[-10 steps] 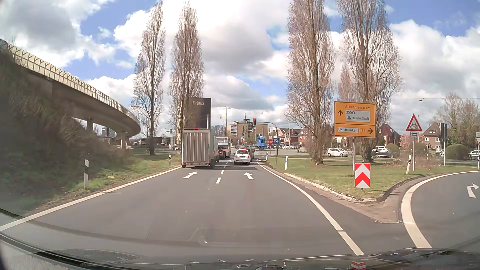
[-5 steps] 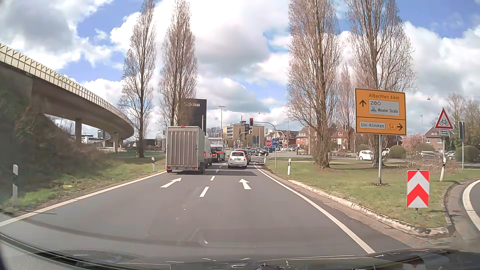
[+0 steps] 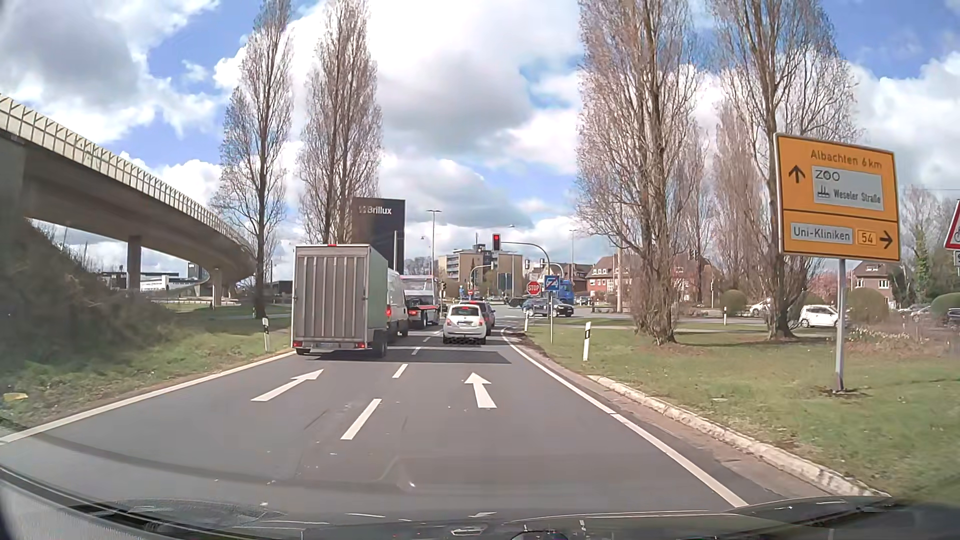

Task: Follow the waypoints while adhering to traffic rules and regulations

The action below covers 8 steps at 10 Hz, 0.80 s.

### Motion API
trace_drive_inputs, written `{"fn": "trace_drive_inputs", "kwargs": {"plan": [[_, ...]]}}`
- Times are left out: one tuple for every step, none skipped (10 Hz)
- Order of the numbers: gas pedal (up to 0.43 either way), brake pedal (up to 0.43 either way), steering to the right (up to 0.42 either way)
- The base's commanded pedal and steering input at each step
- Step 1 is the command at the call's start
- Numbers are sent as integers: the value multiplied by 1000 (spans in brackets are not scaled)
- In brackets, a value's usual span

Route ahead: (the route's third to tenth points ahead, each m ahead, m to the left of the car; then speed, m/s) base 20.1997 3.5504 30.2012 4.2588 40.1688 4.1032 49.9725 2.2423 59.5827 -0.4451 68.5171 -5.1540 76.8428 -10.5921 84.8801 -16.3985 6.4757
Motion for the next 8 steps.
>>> {"fn": "trace_drive_inputs", "kwargs": {"plan": [[0,0,5],[0,0,0],[0,0,-3],[0,0,-7],[0,0,-13],[0,0,-21],[0,0,-24],[0,0,-24]]}}
